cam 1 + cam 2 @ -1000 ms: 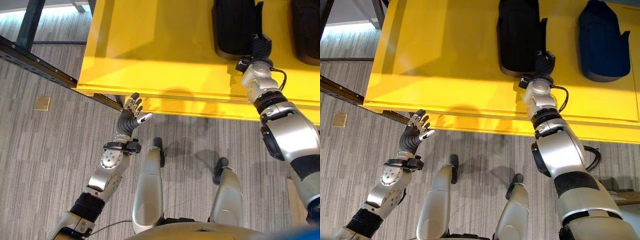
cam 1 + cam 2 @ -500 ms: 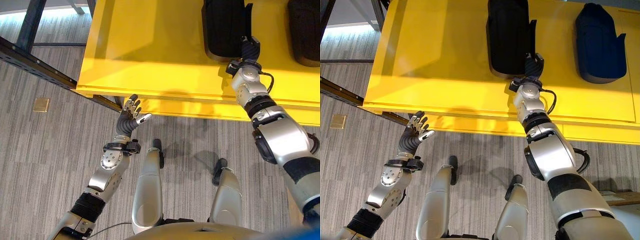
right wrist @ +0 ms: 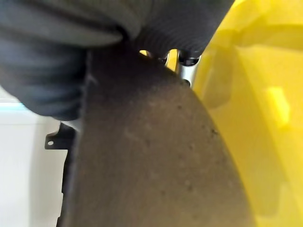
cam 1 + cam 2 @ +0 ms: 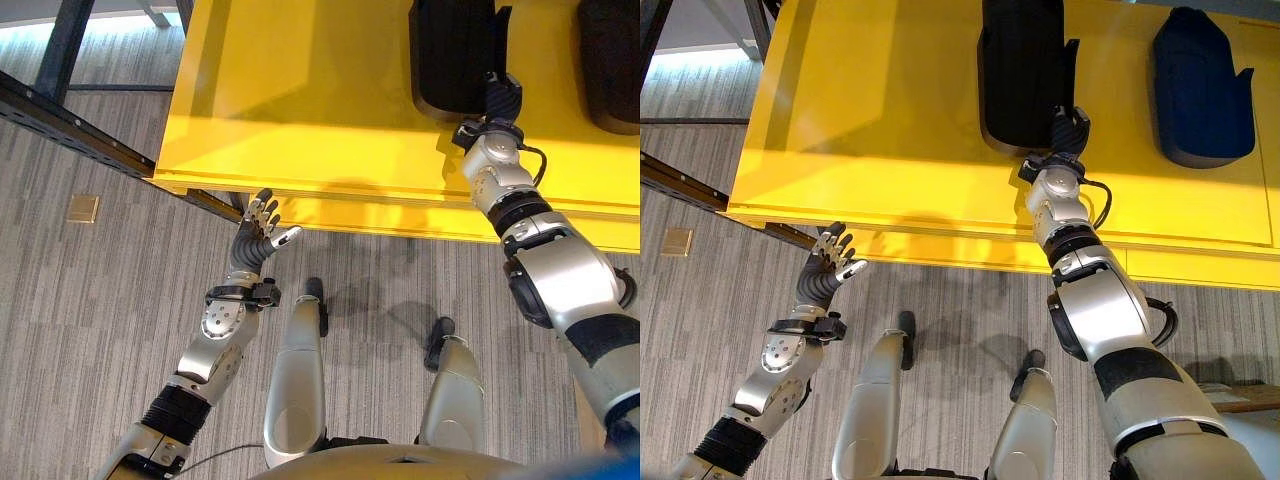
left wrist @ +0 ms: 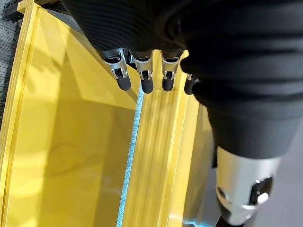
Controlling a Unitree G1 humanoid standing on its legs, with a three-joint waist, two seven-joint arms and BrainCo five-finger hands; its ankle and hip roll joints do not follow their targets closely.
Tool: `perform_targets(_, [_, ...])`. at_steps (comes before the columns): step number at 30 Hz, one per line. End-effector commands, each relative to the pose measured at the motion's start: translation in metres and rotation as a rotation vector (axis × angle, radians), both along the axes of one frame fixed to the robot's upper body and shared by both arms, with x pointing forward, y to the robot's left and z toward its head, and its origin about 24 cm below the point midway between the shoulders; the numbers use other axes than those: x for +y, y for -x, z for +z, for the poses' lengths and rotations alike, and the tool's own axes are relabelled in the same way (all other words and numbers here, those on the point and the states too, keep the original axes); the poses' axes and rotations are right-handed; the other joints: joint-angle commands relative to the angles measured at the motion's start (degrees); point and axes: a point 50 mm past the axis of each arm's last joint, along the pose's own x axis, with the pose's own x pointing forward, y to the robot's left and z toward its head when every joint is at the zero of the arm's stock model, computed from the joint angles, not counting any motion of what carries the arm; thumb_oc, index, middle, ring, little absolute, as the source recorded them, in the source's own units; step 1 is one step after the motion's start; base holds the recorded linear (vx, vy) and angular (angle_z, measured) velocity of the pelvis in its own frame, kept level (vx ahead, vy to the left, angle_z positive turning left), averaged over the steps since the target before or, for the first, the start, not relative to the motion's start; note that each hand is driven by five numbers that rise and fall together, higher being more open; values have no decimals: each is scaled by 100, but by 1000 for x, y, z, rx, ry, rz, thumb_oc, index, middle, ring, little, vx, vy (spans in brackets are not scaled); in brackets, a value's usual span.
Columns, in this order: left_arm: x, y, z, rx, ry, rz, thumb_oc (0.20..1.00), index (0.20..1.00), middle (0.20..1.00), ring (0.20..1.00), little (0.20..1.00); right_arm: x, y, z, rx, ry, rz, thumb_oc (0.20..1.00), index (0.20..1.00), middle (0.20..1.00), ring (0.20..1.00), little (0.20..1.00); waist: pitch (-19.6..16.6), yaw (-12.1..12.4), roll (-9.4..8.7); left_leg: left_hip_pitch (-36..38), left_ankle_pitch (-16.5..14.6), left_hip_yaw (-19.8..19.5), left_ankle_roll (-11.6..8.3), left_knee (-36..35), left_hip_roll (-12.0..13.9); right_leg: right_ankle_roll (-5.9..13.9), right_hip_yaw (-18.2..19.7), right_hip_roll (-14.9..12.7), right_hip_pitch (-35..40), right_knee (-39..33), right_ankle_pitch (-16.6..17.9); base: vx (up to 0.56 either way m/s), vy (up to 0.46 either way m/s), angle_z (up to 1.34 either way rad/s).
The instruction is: Move parts from the plastic box to the shelf.
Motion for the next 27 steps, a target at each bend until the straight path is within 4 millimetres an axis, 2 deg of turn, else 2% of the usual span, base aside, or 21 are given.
perform_targets(1, [1,-5,23,-125,20,4,1000,1000,1000,1000,1000,-5,5,-32,63,-118,-24,200,200,200,200,200,256,130,79,-109,46,-226,-171,-80,217,-263,-59,144,281,110,-4,0,0,0])
perform_targets(4, [1,-5,23,-122,18,5,1000,1000,1000,1000,1000,-6,5,-33,66,-107,-29,200,200,200,200,200,262,125,77,-100,52,-217,-169,-91,214,-262,-66,146,289,98,3,0,0,0])
perform_targets(5, [1,-5,23,-124,19,5,1000,1000,1000,1000,1000,-8,5,-33,68,-104,-35,485,485,485,485,485,264,121,80,-98,53,-216,-170,-94,214,-260,-70,145,285,102,5,0,0,0])
perform_targets(7, [2,-5,23,-122,19,11,1000,1000,1000,1000,1000,-11,6,-34,73,-101,-58,931,931,931,931,931,264,116,73,-99,46,-219,-169,-90,216,-261,-61,146,281,103,1,0,0,0])
perform_targets(8, [2,-5,23,-122,19,11,1000,1000,1000,1000,1000,-11,6,-34,73,-101,-58,1000,1000,1000,1000,1000,264,116,72,-100,46,-219,-169,-89,217,-261,-61,146,280,104,1,0,0,0])
perform_targets(17, [8,-5,23,-120,22,84,1000,1000,1000,1000,1000,19,18,-12,-129,-80,-13,1000,1000,1000,1000,1000,290,-104,-24,-130,35,-182,-177,-74,272,-276,-13,181,204,113,19,-1,-1,-1])
perform_targets(23, [13,-3,21,-111,21,115,1000,1000,1000,1000,1000,25,34,-5,-247,-122,9,1000,1000,1000,1000,1000,284,-208,-45,-148,38,-175,-187,-88,290,-269,-13,182,178,108,23,-3,-1,-2])
perform_targets(27, [15,-1,19,-104,19,130,1000,1000,1000,1000,1000,27,44,-7,-288,-137,22,1000,1000,1000,1000,1000,279,-237,-57,-157,33,-179,-179,-82,302,-269,-18,174,163,117,27,0,0,0])
